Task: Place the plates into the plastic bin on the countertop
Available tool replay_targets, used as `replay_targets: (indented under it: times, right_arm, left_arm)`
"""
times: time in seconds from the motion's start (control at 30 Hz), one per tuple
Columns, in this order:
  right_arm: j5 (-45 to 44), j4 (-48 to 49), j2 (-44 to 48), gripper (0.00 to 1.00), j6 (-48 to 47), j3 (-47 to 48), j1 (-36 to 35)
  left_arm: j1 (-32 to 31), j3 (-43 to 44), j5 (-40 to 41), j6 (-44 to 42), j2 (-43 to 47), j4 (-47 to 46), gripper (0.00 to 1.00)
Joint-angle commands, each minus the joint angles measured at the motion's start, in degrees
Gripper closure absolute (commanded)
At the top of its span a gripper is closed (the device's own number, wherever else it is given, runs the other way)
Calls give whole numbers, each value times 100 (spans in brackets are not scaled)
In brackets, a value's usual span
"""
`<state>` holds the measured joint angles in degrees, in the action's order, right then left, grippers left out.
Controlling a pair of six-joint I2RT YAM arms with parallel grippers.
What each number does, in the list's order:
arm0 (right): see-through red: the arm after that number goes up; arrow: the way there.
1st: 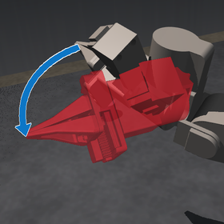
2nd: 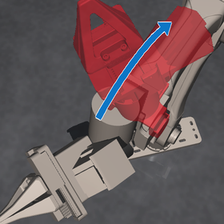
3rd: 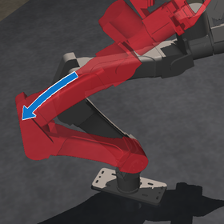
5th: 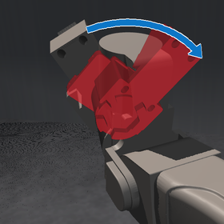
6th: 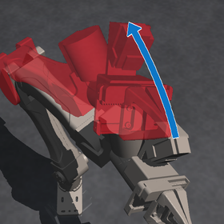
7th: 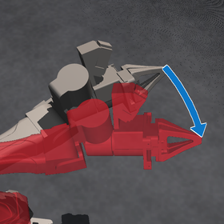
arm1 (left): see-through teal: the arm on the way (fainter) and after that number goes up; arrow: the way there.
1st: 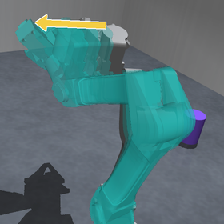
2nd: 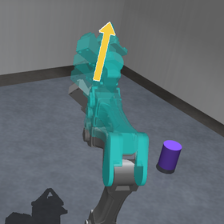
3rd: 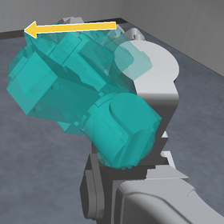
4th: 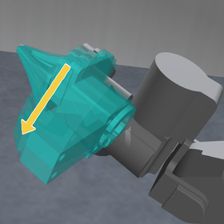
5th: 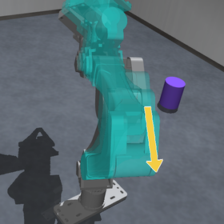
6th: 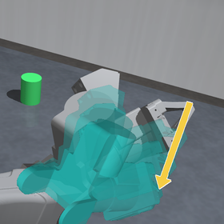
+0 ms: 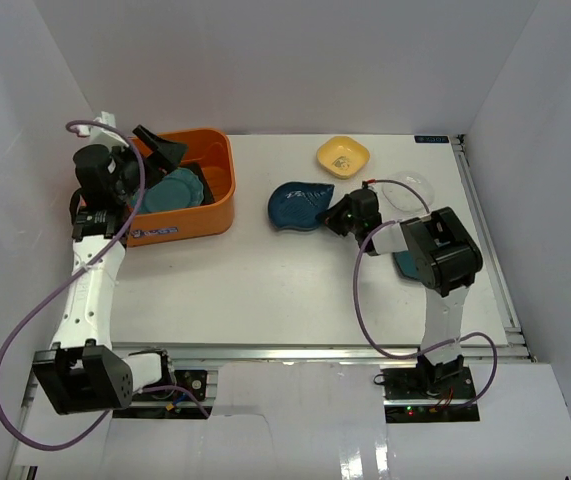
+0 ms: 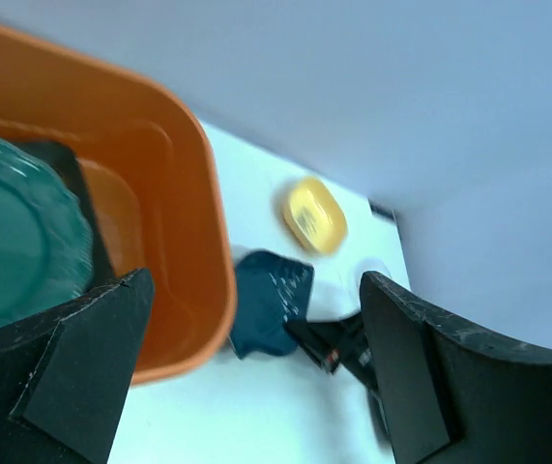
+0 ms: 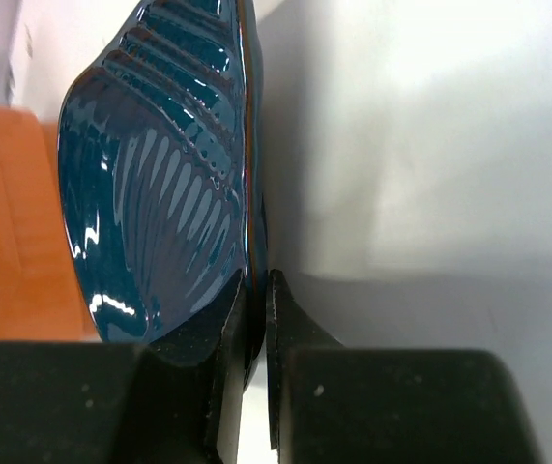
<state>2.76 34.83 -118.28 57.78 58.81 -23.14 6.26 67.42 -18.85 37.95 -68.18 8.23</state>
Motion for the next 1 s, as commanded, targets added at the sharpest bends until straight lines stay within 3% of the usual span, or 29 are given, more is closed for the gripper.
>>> replay_targets:
  times: [0.0,0.13,0.27,0.4,0.6,0.67,0.7,0.77,0.8,0.9,0.93,0.97]
  right_arm:
    - [311,656,1118,92,-196,-552,-59]
    - [593,508,2272,92,-800,-1055,-68]
    - [1146,8,3308,92,-1304,-1319,-59]
    - [1384,-169,3899,92,-1462,-1591,-59]
    - [1990,-161,4155,92,-1375,-1627,-60]
    - [2166,-169,4146,92,-1348,-1618,-68]
    - [2193,-161,4164,92,-1331,-1635,-68]
    - [2202,-134,4208,92,-1296,-1714,-60]
    - [2193,-134,4225,92,-1295,-1732,-59]
    - [2193,-143,4287,68,-1287,-1767,-59]
    - [2193,-152,4330,45,-1287,-1767,-59]
    - [2193,-169,4357,37,-1278,-1776,-59]
  left_arm:
    - [-379,69,-969,-121,-142,511,2]
    - [-1256,605,-1577,-718,-931,1355,2]
    - [-2022,886,-1193,-1315,-1320,1848,2]
    - [-2480,1010,-647,-1484,-1610,1963,2]
    - [-2989,1221,-735,-1554,-2207,1867,4]
    - [-3026,1204,-804,-1528,-2287,1692,18]
    - [-3034,1160,-787,-1441,-2287,1612,45]
    - [-3034,1072,-673,-1370,-2235,1436,76]
    - [-3026,1072,-559,-1326,-2165,1410,96]
    - [-3008,1142,-365,-1256,-2042,1339,100]
    - [-2991,1203,-365,-1203,-2015,1304,100]
    - [-2921,1247,-356,-1168,-1980,1287,100]
